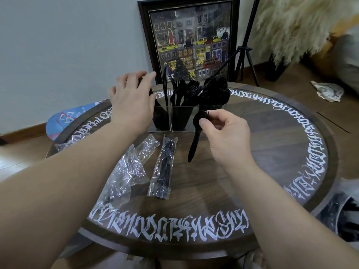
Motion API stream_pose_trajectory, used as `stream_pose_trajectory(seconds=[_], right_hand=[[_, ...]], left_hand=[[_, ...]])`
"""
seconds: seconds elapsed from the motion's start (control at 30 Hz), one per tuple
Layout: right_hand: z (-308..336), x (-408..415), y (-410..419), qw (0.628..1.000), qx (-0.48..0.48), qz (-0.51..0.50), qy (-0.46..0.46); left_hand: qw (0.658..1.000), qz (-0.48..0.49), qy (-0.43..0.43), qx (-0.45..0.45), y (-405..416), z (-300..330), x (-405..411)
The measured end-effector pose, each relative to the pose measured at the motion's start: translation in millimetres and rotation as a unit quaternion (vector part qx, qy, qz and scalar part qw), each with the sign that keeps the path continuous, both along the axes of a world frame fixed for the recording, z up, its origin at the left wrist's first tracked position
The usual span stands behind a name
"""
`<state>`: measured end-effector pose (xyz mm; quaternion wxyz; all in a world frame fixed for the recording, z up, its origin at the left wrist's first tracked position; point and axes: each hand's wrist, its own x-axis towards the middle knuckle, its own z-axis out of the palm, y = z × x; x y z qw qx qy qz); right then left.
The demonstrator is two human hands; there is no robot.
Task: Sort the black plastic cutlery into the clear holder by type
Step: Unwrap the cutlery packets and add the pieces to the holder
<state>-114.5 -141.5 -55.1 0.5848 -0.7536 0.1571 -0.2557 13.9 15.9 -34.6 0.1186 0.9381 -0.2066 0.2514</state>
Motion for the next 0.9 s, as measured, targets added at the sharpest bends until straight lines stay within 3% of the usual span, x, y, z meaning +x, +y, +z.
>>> stream_pose_trajectory(seconds=[0.1,0.23,0.4,0.6,0.9], right_hand=[[0,-1,1,1.000,-0.004,-0.002,0.001],[0,-1,0,1.000,-0.010,-0.002,0.001],[0,-1,-3,1.000,-0.007,-0.002,0.000],[2,-5,-5,0.999,-0.031,-0.003,0.011],[6,-10,-9,0.999,-0.042,-0.007,0.019]], left_hand=[[0.998,-0.033,-0.014,0.047,2,-3,-2],[0.994,-0.039,0.040,0.092,0,-4,-3],[0.991,-0.122,-0.047,-0.004,-4,4,-22],[0.949,-0.292,0.050,-0.103,-26,7,-56],[0.953,-0.261,0.052,-0.148,-30,12,-67]])
